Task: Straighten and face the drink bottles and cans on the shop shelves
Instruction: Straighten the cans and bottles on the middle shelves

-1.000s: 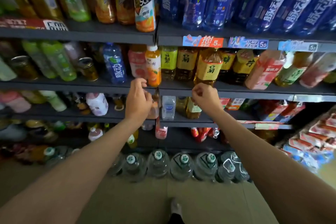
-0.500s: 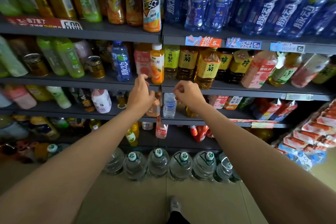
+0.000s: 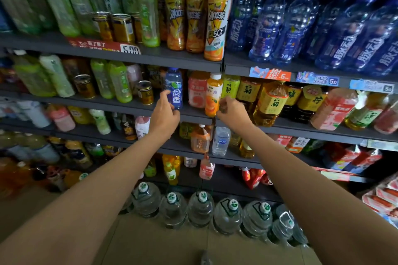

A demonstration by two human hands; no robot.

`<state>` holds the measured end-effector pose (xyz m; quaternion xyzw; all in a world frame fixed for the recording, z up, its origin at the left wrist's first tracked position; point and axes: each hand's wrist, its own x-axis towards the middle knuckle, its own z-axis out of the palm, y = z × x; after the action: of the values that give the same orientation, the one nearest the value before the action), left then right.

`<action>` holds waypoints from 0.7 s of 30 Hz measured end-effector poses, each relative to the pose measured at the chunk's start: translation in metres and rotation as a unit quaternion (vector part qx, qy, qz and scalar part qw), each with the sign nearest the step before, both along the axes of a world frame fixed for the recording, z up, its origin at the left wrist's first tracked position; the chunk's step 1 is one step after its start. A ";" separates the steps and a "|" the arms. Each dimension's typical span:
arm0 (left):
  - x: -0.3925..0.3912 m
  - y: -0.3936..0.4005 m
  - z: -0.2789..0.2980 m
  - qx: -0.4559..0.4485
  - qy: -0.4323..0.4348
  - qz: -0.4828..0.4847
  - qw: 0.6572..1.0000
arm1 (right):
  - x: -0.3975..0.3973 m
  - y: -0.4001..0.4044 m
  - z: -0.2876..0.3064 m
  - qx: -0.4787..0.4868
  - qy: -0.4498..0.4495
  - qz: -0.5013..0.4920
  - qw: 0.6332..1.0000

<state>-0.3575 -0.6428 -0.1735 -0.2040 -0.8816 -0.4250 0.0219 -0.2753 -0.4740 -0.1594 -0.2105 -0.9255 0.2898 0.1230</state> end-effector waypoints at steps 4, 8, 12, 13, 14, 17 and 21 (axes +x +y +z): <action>-0.026 0.006 -0.011 -0.023 -0.017 -0.028 0.999 | -0.032 0.000 -0.011 0.046 -0.052 0.010 0.998; -0.057 0.028 -0.024 -0.068 -0.053 -0.088 0.992 | -0.075 0.018 -0.032 -0.009 -0.021 -0.056 0.998; -0.090 0.054 -0.034 -0.086 -0.082 -0.154 0.981 | -0.122 0.042 -0.049 -0.176 0.035 -0.188 0.966; -0.098 0.059 -0.036 -0.086 -0.085 -0.166 0.979 | -0.133 0.046 -0.054 -0.210 0.042 -0.213 0.953; -0.105 0.064 -0.036 -0.085 -0.087 -0.176 0.977 | -0.143 0.050 -0.058 -0.236 0.048 -0.238 0.941; -0.122 0.074 -0.038 -0.076 -0.090 -0.190 0.975 | -0.170 0.054 -0.067 -0.262 0.045 -0.307 0.914; -0.133 0.074 -0.046 -0.078 -0.103 -0.182 0.975 | -0.186 0.055 -0.070 -0.216 0.037 -0.359 0.907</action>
<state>-0.4906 -0.5693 -0.2198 -0.3175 -0.8575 -0.3705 -0.1632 -0.4609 -0.4187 -0.2289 -0.5393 -0.6970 0.4260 0.2047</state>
